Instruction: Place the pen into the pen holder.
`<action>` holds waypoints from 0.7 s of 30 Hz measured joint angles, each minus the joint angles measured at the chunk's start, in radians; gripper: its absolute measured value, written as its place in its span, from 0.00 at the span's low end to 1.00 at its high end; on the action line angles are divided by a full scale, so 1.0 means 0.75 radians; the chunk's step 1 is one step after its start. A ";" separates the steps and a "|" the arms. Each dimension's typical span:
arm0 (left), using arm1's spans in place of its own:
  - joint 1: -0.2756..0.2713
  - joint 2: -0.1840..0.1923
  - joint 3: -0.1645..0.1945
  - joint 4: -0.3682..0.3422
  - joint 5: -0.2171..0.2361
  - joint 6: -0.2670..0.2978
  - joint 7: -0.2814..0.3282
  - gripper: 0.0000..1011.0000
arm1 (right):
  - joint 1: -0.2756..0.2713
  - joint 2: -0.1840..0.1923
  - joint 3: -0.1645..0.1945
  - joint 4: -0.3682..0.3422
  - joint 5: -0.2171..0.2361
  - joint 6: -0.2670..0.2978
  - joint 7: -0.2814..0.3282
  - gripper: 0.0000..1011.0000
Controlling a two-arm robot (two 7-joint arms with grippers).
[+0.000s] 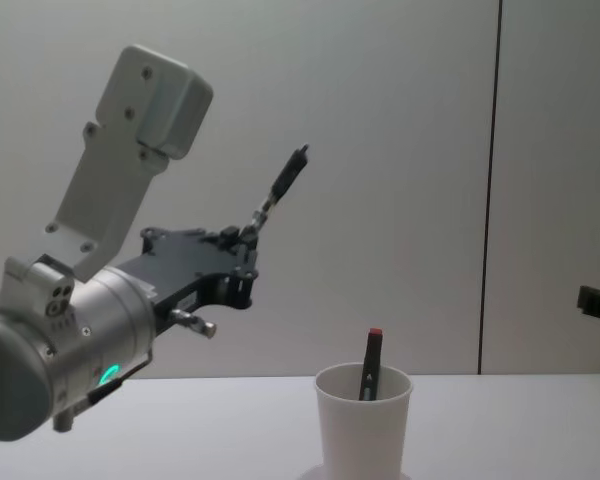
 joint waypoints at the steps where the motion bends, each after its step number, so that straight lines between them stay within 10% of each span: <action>1: -0.001 -0.001 0.000 0.003 0.003 -0.009 -0.006 0.12 | 0.000 0.000 0.000 0.000 0.000 0.000 0.000 0.99; 21: -0.049 -0.025 0.003 0.080 0.054 -0.202 -0.176 0.12 | 0.000 0.000 0.000 0.000 0.000 0.000 0.000 0.99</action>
